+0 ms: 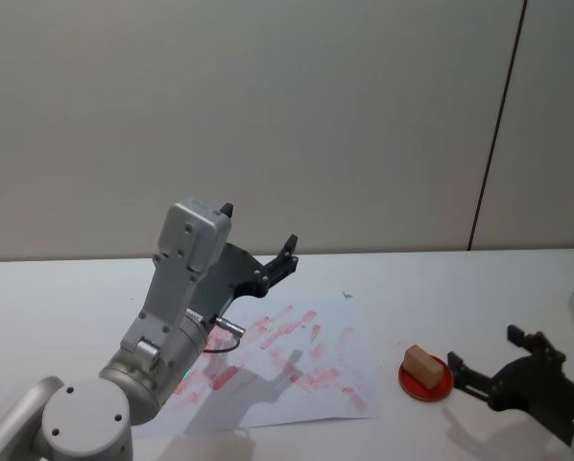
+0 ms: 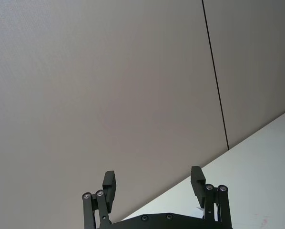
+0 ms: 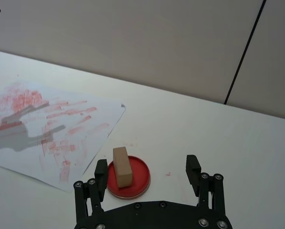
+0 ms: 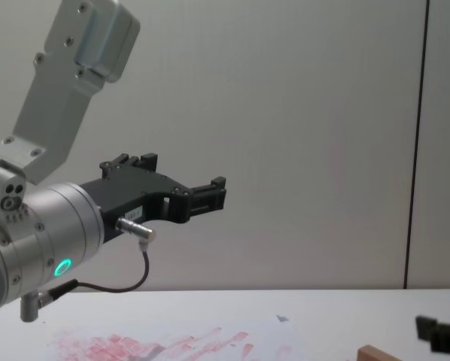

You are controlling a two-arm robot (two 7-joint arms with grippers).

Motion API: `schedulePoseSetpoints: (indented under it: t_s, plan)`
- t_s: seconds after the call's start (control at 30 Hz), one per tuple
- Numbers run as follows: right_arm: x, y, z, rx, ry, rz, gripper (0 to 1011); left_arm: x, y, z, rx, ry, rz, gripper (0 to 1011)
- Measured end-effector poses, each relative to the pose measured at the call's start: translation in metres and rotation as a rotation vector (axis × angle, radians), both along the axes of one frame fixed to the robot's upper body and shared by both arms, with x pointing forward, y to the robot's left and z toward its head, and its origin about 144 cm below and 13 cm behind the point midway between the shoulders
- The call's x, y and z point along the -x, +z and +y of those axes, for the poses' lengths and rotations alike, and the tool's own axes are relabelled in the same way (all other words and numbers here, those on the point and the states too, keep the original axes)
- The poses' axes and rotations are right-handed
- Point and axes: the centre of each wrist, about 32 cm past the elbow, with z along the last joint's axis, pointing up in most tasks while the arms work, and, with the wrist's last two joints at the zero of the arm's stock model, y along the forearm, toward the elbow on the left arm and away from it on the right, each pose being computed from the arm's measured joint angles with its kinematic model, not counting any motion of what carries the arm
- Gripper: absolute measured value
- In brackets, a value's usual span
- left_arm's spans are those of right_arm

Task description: Use the one hand to pick up the stamp and affix it onto the A4 paper.

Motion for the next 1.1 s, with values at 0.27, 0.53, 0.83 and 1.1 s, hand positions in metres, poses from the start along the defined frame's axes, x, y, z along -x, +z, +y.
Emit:
schedulePoseSetpoints:
  t_s: [0.27,0.53,0.83,1.1]
  plan:
    - [-0.006,-0.008,0.009,0.058,0.02,0.043,1001,0.0,0.0,0.0,0.0,0.0,0.0,1001]
    - [-0.015,-0.016,0.016,0.105,0.027,0.07,1001,0.0,0.0,0.0,0.0,0.0,0.0,1002]
    - [-0.029,-0.025,0.031,0.135,0.045,0.084,1001,0.0,0.0,0.0,0.0,0.0,0.0,1001]
    - [-0.042,-0.031,0.045,0.143,0.063,0.082,1001,0.0,0.0,0.0,0.0,0.0,0.0,1001]
